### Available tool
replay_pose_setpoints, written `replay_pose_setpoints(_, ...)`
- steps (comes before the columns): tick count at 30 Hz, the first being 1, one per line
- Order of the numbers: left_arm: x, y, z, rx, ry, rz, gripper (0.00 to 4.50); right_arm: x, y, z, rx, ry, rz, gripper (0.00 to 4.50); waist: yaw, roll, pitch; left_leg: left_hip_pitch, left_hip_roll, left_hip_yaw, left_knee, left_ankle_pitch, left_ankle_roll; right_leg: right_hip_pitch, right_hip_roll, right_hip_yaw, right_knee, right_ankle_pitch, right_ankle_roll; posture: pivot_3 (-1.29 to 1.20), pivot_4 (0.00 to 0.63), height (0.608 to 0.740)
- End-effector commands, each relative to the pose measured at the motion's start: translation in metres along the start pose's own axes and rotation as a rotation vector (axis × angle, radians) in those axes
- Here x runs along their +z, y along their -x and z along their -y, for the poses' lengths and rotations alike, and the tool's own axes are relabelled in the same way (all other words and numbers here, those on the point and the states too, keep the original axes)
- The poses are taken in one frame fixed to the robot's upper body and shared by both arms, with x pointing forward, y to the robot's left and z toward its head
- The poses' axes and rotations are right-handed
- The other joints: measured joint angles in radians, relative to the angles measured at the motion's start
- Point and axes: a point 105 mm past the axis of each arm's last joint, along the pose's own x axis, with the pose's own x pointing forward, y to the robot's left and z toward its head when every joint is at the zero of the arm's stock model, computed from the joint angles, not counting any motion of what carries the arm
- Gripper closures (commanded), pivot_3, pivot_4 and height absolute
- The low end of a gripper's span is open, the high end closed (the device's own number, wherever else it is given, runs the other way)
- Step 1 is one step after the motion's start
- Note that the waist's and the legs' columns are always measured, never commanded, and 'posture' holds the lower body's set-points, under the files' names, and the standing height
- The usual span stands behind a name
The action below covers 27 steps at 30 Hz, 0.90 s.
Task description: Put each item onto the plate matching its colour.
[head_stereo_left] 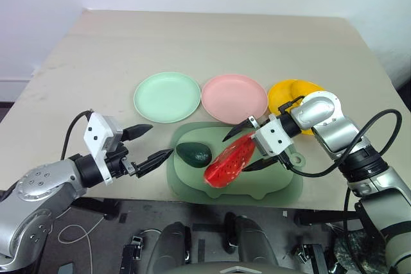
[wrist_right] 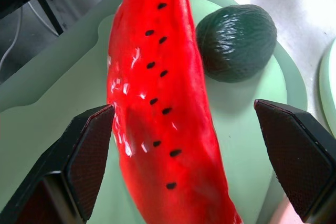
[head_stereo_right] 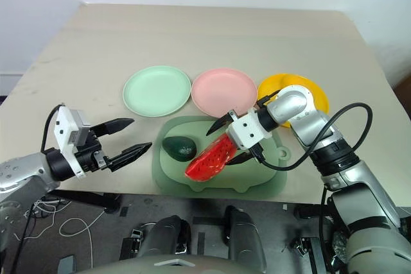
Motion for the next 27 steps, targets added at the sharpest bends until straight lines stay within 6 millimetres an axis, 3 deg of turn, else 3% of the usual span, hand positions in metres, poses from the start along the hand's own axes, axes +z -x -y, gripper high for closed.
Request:
replay_pose_setpoints(1, 0.009, 0.004, 0.000, 0.002, -0.042, 0.018, 0.00, 0.002, 0.001, 0.004, -0.007, 0.044, -0.012, 1.22, 0.000, 0.000, 0.000, 0.000, 0.000, 0.000, 0.000, 0.000, -0.001, 0.000, 0.000, 0.000, 0.000, 0.000, 0.000, 0.00, 0.150, 0.740)
replay_pose_setpoints(6, 0.009, 0.002, 0.000, 0.007, -0.042, 0.022, 0.00, -0.001, 0.002, 0.000, -0.015, 0.026, -0.007, 2.94, 0.000, 0.000, 0.000, 0.000, 0.000, 0.000, 0.000, 0.002, -0.004, 0.000, 0.000, 0.000, 0.000, 0.000, 0.000, 0.00, 0.150, 0.740)
replay_pose_setpoints(9, 0.009, 0.001, -0.001, 0.009, -0.044, 0.025, 0.00, -0.001, 0.006, -0.002, -0.024, 0.020, -0.004, 3.40, -0.001, 0.000, 0.000, 0.001, 0.000, 0.000, 0.000, 0.002, -0.004, 0.001, 0.000, 0.000, 0.000, 0.000, 0.000, 0.00, 0.150, 0.740)
replay_pose_setpoints(19, 0.008, 0.001, -0.004, 0.020, -0.046, 0.027, 0.00, 0.021, 0.044, 0.004, -0.071, -0.033, 0.074, 3.45, 0.002, 0.000, 0.000, 0.001, 0.000, 0.000, 0.000, 0.002, -0.004, 0.001, 0.000, 0.000, 0.000, 0.000, 0.000, 0.00, 0.150, 0.740)
replay_pose_setpoints(21, 0.008, 0.002, -0.006, 0.029, -0.048, 0.026, 0.00, 0.027, 0.059, 0.019, -0.128, -0.070, 0.093, 3.45, -0.001, 0.001, 0.000, 0.001, 0.000, 0.000, 0.000, 0.001, -0.002, 0.001, 0.000, 0.000, 0.000, 0.000, 0.000, 0.00, 0.150, 0.740)
replay_pose_setpoints(23, 0.008, 0.005, -0.009, 0.045, -0.051, 0.023, 0.00, 0.027, 0.077, 0.046, -0.245, -0.100, 0.079, 3.45, -0.007, 0.002, 0.001, 0.001, 0.000, 0.001, 0.000, 0.001, -0.001, 0.000, 0.000, 0.000, 0.001, 0.001, -0.001, 0.00, 0.150, 0.740)
replay_pose_setpoints(27, 0.008, 0.008, -0.012, 0.057, -0.056, 0.019, 0.00, 0.004, 0.084, 0.081, -0.389, -0.133, -0.031, 3.45, -0.014, 0.002, 0.001, 0.001, 0.000, 0.001, 0.000, 0.001, -0.002, -0.001, 0.002, 0.000, 0.001, 0.001, -0.003, 0.00, 0.150, 0.740)
